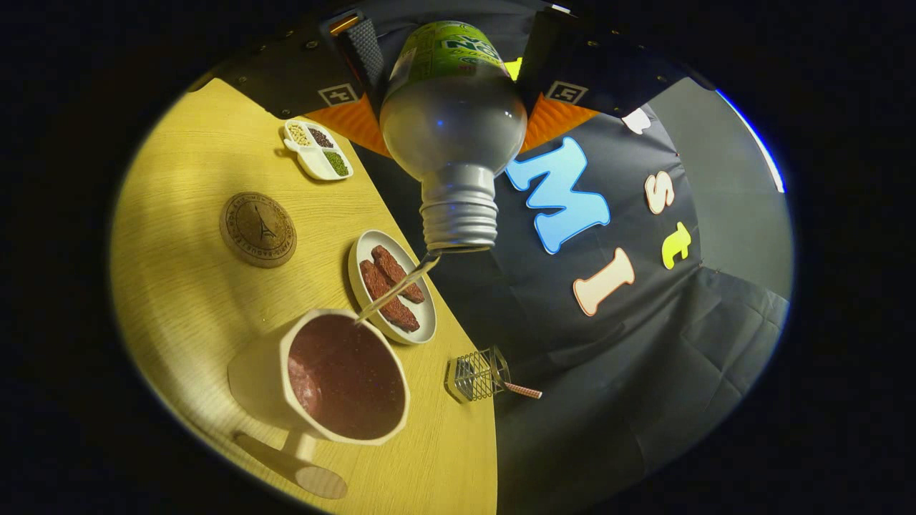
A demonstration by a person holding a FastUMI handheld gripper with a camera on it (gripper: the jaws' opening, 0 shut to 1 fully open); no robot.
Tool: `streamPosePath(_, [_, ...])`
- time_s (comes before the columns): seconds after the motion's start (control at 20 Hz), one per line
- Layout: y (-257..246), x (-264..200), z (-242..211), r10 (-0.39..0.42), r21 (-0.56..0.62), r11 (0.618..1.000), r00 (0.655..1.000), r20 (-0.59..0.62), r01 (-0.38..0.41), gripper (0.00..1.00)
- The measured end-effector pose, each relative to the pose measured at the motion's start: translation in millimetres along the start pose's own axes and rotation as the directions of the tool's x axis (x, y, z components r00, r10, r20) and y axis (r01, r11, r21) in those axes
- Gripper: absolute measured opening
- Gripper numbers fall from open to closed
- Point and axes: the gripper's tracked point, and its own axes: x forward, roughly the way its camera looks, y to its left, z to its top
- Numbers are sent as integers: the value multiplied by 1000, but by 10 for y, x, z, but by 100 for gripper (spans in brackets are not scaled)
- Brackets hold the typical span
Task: Take the bottle from table, then pour the juice into the cup, finally place the bottle on the coaster
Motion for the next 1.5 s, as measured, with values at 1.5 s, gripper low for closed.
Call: streamPosePath(1.5, [-151,-16,341,-69,-121,990,998,2,68,79])
